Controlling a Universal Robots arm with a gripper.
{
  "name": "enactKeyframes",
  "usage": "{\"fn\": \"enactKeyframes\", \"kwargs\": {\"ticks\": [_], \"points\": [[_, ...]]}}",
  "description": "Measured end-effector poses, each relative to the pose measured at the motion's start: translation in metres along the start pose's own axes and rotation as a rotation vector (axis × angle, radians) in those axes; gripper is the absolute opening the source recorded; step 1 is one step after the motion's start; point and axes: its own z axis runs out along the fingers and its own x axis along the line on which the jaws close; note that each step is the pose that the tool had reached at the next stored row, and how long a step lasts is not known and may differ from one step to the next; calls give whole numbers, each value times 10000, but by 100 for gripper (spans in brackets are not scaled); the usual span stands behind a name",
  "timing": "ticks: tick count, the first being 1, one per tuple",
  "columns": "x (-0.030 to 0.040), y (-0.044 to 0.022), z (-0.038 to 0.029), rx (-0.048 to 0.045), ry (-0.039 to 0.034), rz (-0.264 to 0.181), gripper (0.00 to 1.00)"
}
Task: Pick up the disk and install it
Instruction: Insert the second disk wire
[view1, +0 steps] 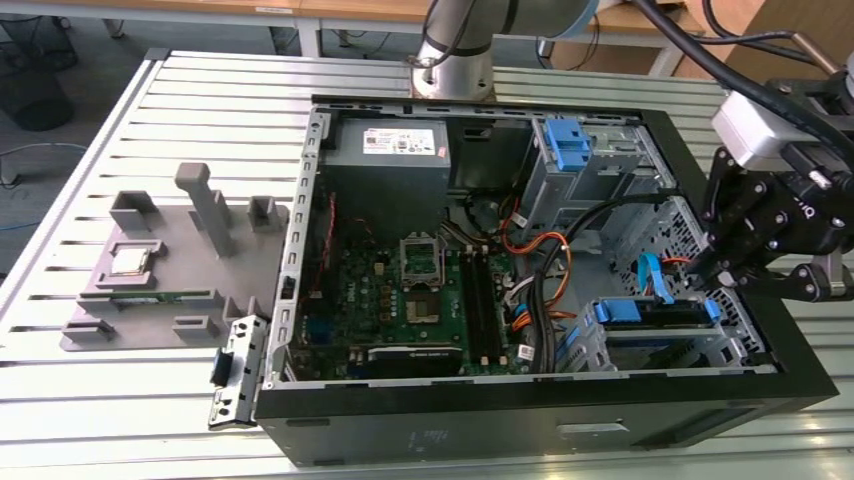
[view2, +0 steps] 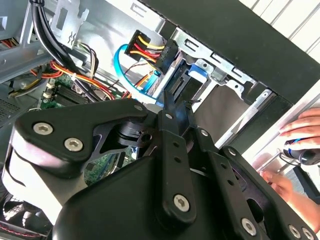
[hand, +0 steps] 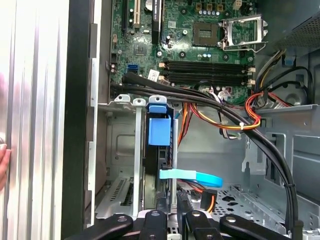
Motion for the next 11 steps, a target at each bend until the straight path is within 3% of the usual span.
{"fn": "enactKeyframes", "kwargs": {"ticks": [11], "points": [[-6, -128, -1, -1, -1, -1, 23]]}}
